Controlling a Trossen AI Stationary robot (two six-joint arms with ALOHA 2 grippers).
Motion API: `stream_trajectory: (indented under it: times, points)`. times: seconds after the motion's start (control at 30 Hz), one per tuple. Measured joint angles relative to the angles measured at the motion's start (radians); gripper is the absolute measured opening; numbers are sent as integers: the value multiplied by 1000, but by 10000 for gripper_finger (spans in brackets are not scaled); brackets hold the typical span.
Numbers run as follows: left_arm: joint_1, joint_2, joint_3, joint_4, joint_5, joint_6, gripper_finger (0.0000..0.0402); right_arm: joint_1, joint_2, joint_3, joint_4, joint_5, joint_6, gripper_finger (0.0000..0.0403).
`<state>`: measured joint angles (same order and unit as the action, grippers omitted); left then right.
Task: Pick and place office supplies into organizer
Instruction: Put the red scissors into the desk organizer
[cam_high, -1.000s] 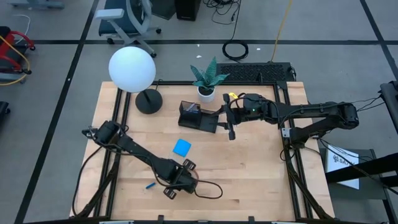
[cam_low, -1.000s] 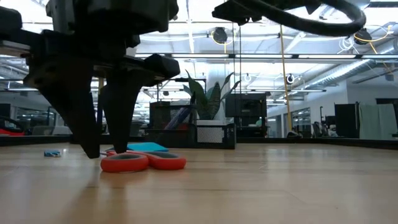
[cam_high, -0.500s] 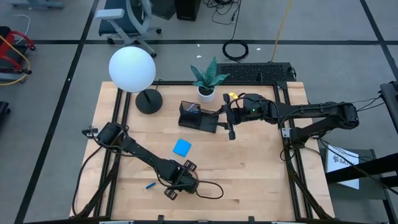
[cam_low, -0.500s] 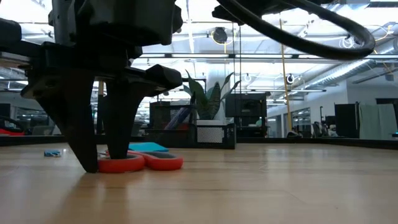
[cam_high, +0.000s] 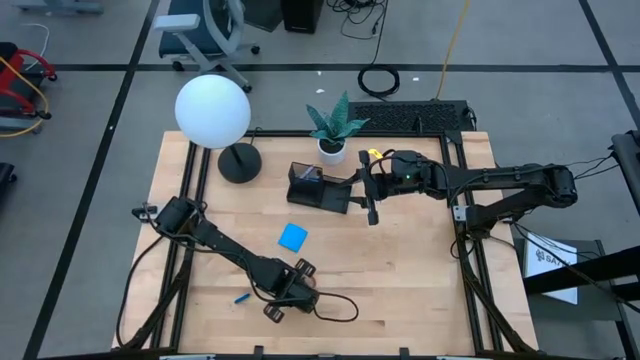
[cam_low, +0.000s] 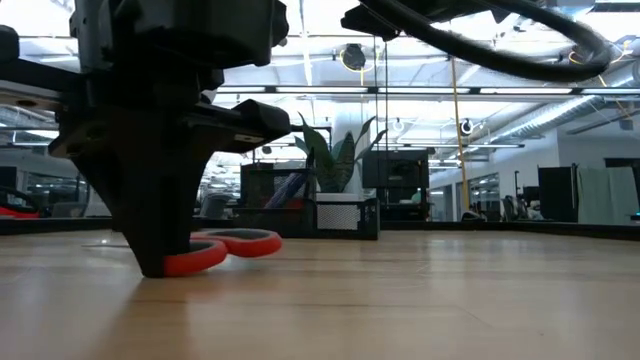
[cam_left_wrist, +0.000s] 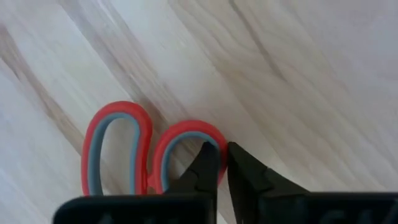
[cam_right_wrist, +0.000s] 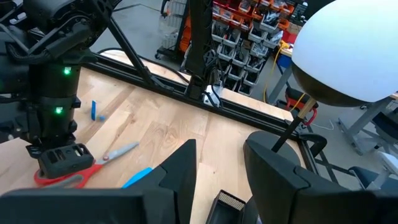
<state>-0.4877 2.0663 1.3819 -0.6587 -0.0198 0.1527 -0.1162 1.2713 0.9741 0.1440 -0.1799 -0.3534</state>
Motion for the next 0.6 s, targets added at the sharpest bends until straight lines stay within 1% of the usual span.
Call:
stream_trajectory:
  times: [0.07,0.2,0.33,0.6]
  points:
    - [0,0,0,3,0,-7,17,0,0,0,0,0,0,126]
    - [0,1,-1,3,-3,-16,33,0,0,0,0,0,0,126]
    - [0,-4,-2,1,-4,-7,14,0,0,0,0,0,0,126]
    - [-2,-32,-4,-2,-11,-5,16,0,0,0,0,0,0,126]
